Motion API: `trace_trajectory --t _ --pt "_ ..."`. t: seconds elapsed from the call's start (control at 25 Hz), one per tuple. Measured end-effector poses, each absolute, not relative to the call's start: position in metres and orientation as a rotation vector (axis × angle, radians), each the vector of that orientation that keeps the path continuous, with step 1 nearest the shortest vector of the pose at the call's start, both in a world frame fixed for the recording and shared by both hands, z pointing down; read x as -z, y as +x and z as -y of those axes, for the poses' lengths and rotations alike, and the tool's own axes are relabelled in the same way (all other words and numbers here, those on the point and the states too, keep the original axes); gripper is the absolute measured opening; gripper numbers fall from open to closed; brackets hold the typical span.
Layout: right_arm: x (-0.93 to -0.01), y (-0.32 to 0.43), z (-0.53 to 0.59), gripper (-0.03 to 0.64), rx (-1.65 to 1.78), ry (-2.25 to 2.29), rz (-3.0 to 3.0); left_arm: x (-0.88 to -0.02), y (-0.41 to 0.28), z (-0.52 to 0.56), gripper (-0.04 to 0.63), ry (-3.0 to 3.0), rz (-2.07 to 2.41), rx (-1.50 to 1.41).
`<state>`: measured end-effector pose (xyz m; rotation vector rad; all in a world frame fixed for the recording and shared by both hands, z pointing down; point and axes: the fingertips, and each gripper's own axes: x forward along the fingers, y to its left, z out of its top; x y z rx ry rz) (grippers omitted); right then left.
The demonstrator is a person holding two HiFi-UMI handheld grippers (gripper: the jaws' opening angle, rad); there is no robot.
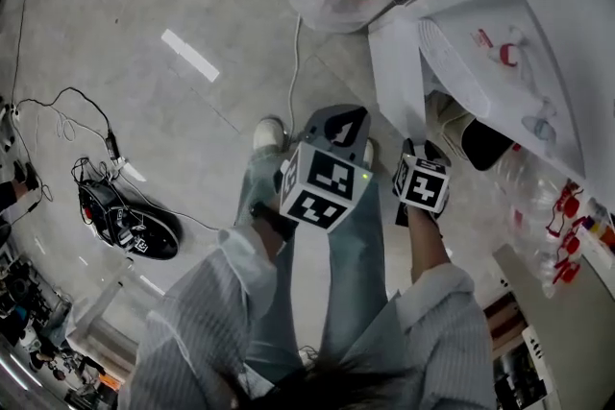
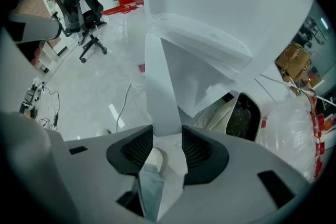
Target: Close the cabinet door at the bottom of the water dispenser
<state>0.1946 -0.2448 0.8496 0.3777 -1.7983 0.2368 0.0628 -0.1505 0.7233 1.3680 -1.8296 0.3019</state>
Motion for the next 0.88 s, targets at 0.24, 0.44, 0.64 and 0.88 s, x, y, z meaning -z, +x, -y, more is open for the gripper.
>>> trace_trajectory --t 0.24,0.44,0.64,0.88 --pt "-0.851 0.202 0.272 0.170 -0.240 0.362 1.790 -0.733 0.077 0.174 0.010 1.332 1.828 -0.266" --pt "-0.851 0.207 0.294 0.170 -0.251 0.391 1.775 -0.738 0.083 0.184 0.011 1.297 1.842 -0.235" --pt "-0.854 0.212 0.316 0.170 -0.301 0.472 1.763 -0.745 0.083 0.184 0.010 1.231 1.877 -0.188" --pt "-0.857 0.212 0.331 0.156 -0.289 0.492 1.761 -0.754 0.086 0.176 0.011 1.172 1.898 -0.141"
